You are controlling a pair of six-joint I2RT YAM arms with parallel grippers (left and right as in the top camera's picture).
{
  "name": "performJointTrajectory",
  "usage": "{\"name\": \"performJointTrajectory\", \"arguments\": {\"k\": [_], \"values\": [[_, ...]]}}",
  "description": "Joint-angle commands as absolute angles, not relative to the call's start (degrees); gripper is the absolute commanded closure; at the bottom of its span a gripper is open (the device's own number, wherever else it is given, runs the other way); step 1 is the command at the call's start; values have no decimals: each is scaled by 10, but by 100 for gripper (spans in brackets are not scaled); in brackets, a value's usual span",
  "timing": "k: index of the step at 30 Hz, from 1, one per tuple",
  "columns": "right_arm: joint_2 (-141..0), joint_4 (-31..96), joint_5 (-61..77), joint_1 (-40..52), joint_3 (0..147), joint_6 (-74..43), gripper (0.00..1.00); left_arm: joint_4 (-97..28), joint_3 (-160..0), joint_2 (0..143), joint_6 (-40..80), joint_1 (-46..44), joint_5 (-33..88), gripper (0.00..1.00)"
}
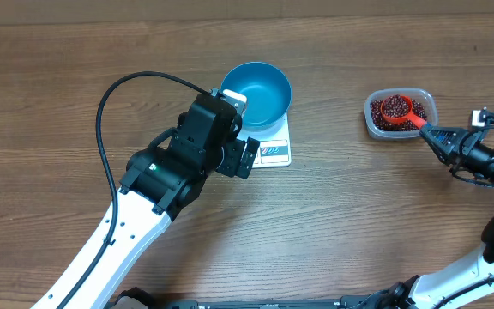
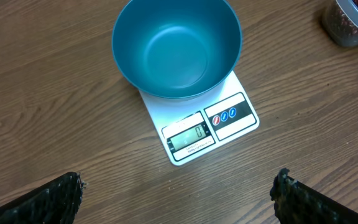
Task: Scoop item into bowl and weigh 150g on scale
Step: 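Lift the filled red scoop out of the bean tub, then carry the filled red scoop with the right gripper over the teal bowl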
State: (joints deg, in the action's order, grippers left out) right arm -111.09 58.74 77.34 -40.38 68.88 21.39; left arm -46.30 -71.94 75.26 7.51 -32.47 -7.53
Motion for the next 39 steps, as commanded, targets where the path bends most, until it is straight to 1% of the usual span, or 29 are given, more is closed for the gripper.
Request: {"name": "performJointTrajectory", "arguments": {"k": [1,13,18,39], "values": [[-1112,587,813,-406,686,235,96,-463,-729,746,73,-322,-81,0],[-1112,589,900,-405,686,246,96,-463,-729,746,73,-322,-81,0],[-1112,591,900,-392,686,246,96,-463,-729,746,73,-322,-81,1],[-1112,586,899,-249,686,245,96,-463,-729,746,73,-322,-81,0]]}}
